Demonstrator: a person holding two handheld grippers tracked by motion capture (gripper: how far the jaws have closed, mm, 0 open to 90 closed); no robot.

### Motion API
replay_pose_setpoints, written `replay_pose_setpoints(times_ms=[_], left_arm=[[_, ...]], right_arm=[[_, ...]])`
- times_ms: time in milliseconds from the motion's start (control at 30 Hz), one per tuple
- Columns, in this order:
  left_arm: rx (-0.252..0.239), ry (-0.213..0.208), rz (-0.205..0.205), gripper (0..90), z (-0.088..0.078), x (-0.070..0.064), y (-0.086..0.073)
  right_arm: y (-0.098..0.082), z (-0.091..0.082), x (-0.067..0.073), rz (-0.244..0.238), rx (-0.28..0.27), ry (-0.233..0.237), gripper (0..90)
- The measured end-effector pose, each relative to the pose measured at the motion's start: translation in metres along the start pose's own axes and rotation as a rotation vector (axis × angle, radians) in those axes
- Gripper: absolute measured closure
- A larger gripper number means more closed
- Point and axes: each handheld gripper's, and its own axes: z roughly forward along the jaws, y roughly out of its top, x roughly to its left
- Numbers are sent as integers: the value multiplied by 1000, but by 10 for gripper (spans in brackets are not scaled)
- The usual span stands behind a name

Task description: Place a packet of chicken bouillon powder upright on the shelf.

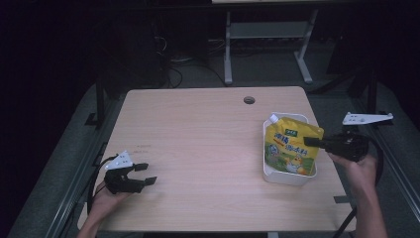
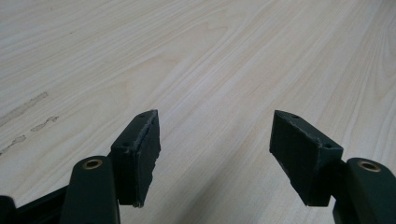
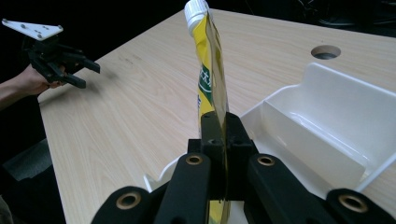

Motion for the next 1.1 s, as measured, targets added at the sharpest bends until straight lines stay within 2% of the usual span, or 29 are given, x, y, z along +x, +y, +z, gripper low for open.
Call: replay_pose_setpoints(times_ms=[500, 667, 867, 1100], left_arm=[[6, -1, 4, 331, 1, -1, 0], [9, -2, 3, 330, 2, -1, 0], [6, -4, 2, 330, 2, -2, 1], [5, -6, 2, 330, 3, -2, 1]], right_arm=[[-21, -6, -8, 53, -14, -29, 866], [-25, -10, -10, 76, -25, -47, 802], [-20, -19, -7, 80, -37, -94, 684], [-5, -31, -1, 64, -67, -139, 638]])
